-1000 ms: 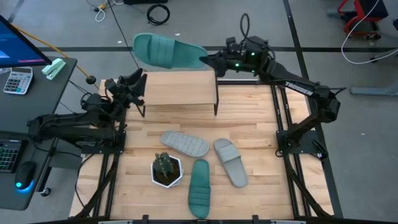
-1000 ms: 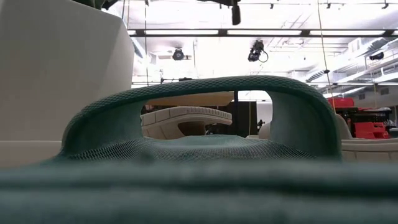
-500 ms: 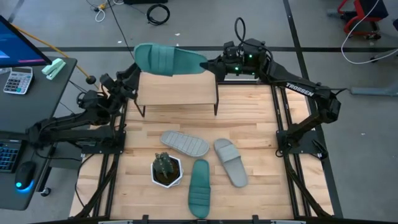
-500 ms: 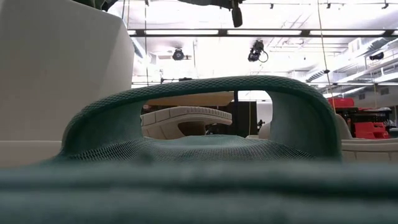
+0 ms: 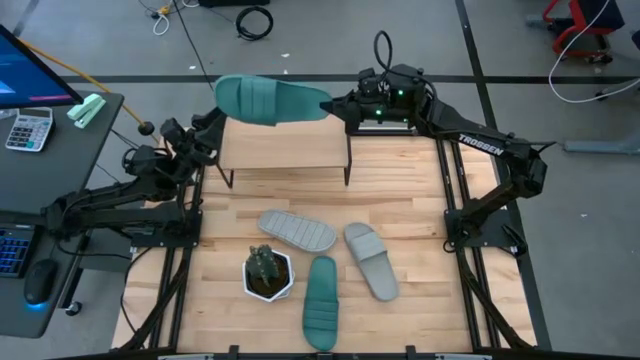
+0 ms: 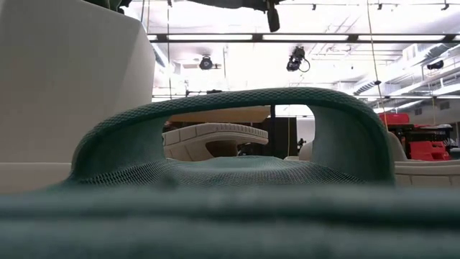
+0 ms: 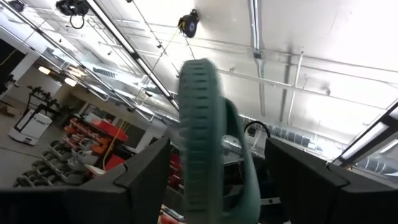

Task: Pick and place slides into the shelf
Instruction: Put the top green slipper on the shelf

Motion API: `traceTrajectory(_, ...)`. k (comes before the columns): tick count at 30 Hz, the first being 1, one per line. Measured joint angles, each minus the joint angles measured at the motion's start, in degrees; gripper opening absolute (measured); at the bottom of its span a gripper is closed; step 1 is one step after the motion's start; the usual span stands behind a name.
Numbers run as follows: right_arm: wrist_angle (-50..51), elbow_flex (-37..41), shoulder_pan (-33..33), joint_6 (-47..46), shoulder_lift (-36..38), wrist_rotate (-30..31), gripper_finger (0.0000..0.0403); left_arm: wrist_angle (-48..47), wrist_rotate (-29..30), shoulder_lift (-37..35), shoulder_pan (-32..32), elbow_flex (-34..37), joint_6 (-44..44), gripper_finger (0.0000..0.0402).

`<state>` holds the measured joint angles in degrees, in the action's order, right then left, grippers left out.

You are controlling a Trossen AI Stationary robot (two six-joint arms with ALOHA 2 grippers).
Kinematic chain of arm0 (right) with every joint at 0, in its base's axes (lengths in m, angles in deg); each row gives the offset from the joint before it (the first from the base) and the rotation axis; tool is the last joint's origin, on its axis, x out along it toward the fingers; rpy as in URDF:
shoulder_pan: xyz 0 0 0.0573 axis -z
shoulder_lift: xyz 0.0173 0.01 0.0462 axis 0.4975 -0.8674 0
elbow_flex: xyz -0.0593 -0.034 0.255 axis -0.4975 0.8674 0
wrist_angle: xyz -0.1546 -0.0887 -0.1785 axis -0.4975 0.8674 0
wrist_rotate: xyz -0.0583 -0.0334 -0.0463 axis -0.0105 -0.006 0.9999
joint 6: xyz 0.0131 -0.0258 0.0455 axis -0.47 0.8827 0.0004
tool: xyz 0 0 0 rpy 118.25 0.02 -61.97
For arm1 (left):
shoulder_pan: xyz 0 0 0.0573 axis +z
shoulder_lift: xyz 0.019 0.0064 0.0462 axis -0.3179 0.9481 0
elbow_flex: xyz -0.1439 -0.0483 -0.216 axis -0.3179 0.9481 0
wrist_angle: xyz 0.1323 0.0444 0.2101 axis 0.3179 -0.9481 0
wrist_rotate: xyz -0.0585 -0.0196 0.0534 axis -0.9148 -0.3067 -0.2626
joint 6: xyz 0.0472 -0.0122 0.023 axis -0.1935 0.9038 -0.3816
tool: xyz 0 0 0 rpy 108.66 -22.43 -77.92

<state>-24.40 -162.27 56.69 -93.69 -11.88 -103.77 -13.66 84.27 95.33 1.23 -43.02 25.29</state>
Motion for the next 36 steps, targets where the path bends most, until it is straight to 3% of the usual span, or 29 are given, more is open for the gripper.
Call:
traceTrajectory(11,-0.1,0.0,-2.0,-0.6,0.0,0.1,0.0055,-0.1,0.8,0.1,0.1,0.0,-0.4,0.0265)
traceTrajectory(18,-0.3,0.0,-3.9,-0.7,0.0,0.5,0.0055,-0.1,1.2,0.1,0.1,0.0,-0.4,0.0240)
traceTrajectory(24,0.0,0.0,-4.7,-0.7,0.0,0.5,0.0054,0.8,1.2,0.1,0.0,0.0,-1.8,0.0182)
traceTrajectory(33,0.7,0.1,-4.8,-1.6,0.0,0.2,0.0062,3.2,1.6,0.1,0.0,0.0,-6.1,0.0052)
traceTrajectory(36,0.8,0.1,-5.2,-1.6,0.0,0.2,0.0083,3.3,1.6,0.1,0.0,0.0,-6.5,0.0047)
